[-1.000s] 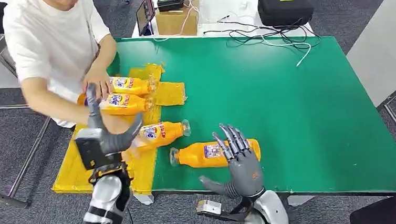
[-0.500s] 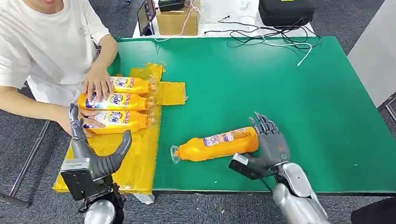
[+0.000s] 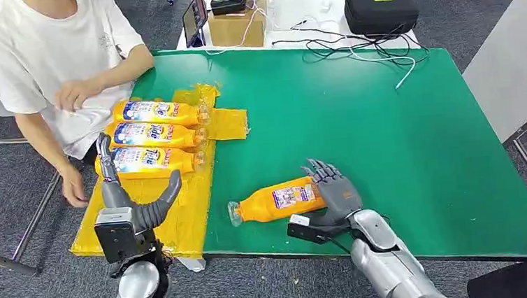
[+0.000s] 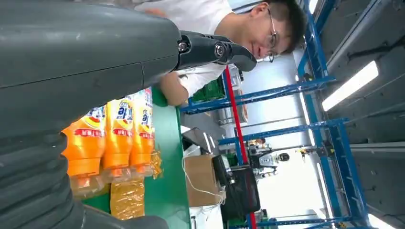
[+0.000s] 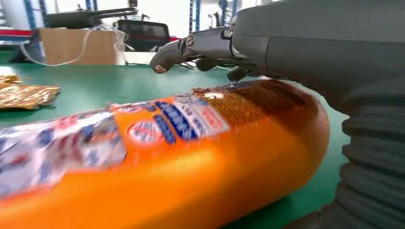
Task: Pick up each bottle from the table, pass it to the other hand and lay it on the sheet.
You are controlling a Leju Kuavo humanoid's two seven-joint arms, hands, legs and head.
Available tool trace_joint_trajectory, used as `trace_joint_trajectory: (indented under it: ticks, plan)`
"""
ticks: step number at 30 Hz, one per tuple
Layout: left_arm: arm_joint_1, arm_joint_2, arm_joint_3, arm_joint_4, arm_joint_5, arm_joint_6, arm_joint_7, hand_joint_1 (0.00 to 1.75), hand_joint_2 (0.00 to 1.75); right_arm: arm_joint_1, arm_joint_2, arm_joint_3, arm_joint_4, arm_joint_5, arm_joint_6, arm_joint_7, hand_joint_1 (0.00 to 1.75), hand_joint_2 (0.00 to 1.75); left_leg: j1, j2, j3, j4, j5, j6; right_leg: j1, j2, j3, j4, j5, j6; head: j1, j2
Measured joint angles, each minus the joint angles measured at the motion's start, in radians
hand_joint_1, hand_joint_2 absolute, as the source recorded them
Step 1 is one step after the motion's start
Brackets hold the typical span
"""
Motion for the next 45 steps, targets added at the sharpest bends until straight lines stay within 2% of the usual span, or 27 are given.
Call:
trace_joint_trajectory:
  ticks: [3,6,12,14,15,16,23,25,32,35,38,40,41,45]
  plan:
    - [-0.004,0.0,-0.002,0.004,0.0,-0.002,0.0,0.0,1.75,-0.013,0.003,0.027,0.018,0.019,0.0,0.005,0.0,1.75,0.0,0.0,0.0,0.0,0.0,0.0,0.0,0.0,0.0,0.0,0.0,0.0,0.0,0.0]
    - [-0.011,0.0,-0.012,0.009,0.0,-0.002,0.0,0.0,1.75,-0.038,0.012,0.063,0.041,0.02,0.059,0.025,0.0,1.75,0.0,0.001,0.001,0.0,0.0,0.0,0.0,0.0,0.0,0.0,0.0,0.0,0.0,0.0]
    - [-0.012,0.0,-0.017,0.01,-0.02,-0.002,0.031,0.0,1.75,-0.13,0.033,0.151,0.104,0.083,0.246,0.234,0.0,1.75,0.0,0.006,0.006,0.0,0.0,0.0,0.0,0.003,0.003,0.0,0.0,-0.001,0.0,0.0]
    - [-0.011,0.0,-0.017,0.011,-0.029,-0.007,0.045,0.0,1.75,-0.159,0.042,0.169,0.124,0.083,0.305,0.27,1.55,1.75,0.0,0.005,0.008,0.0,0.0,0.0,0.0,0.003,0.004,0.0,0.0,-0.001,0.0,0.0]
    - [-0.011,0.0,-0.017,0.012,-0.031,-0.01,0.051,0.0,1.75,-0.167,0.045,0.177,0.132,0.082,0.322,0.281,1.55,1.75,0.0,0.005,0.008,0.0,0.0,0.0,0.0,0.003,0.004,-0.001,0.0,-0.001,0.0,0.0]
    - [-0.011,0.0,-0.017,0.014,-0.031,-0.016,0.058,0.0,1.75,-0.174,0.047,0.183,0.138,0.081,0.337,0.291,1.75,1.75,0.0,0.005,0.009,0.0,0.0,0.0,0.0,0.003,0.004,-0.001,0.001,-0.001,0.0,0.0]
    - [0.008,0.003,-0.012,0.025,-0.082,-0.041,0.11,0.0,1.75,-0.191,0.051,0.22,0.159,0.081,0.385,0.372,1.75,1.75,0.0,0.004,0.01,0.0,0.002,0.002,0.0,0.002,0.004,-0.001,0.002,-0.003,0.0,0.0]
    - [0.017,0.005,-0.011,0.025,-0.075,-0.09,0.173,0.0,1.75,-0.187,0.047,0.223,0.159,0.066,0.388,0.368,1.75,1.75,0.0,0.003,0.011,0.0,0.002,0.002,0.0,0.002,0.005,-0.001,0.002,-0.003,0.0,0.0]
    - [0.043,0.019,-0.004,0.036,-0.041,-0.159,0.243,0.0,1.75,-0.169,0.011,0.21,0.158,-0.064,0.406,0.258,1.75,1.75,0.0,0.003,0.011,0.0,0.001,0.002,0.0,0.002,0.008,-0.001,0.002,-0.002,0.0,0.0]
    - [0.053,0.019,0.004,0.042,-0.026,-0.164,0.247,0.0,1.75,-0.158,0.0,0.194,0.153,-0.115,0.401,0.214,1.75,1.75,0.0,0.003,0.013,0.0,0.0,0.001,0.0,0.002,0.001,-0.002,0.001,-0.003,0.0,0.0]
    - [0.069,0.019,0.01,0.042,0.002,-0.178,0.24,0.0,1.75,-0.127,-0.008,0.157,0.13,-0.236,0.381,0.093,1.75,1.75,0.001,0.003,0.019,0.0,-0.004,0.001,0.001,0.002,0.007,-0.003,-0.003,-0.003,0.0,0.0]
    - [0.087,0.021,0.013,0.042,0.075,-0.231,0.231,0.0,1.75,-0.071,-0.014,0.108,0.069,-0.396,0.383,-0.035,1.75,1.75,0.001,0.003,0.022,-0.001,-0.007,0.0,0.001,0.002,0.011,-0.003,-0.003,-0.003,0.001,0.0]
    - [0.1,0.022,0.017,0.042,0.114,-0.258,0.227,0.0,1.75,-0.035,-0.009,0.079,0.034,-0.47,0.384,-0.071,1.75,1.75,0.001,0.005,0.022,-0.001,-0.008,-0.001,0.001,0.004,0.02,-0.003,-0.002,-0.003,0.001,0.0]
    - [0.157,0.024,0.017,0.033,0.252,-0.366,0.21,0.0,1.75,0.142,0.039,-0.018,-0.198,-0.705,0.359,-0.129,1.75,1.75,0.002,0.007,0.021,-0.001,-0.008,-0.001,0.002,0.008,0.019,-0.003,-0.003,-0.003,0.0,0.0]
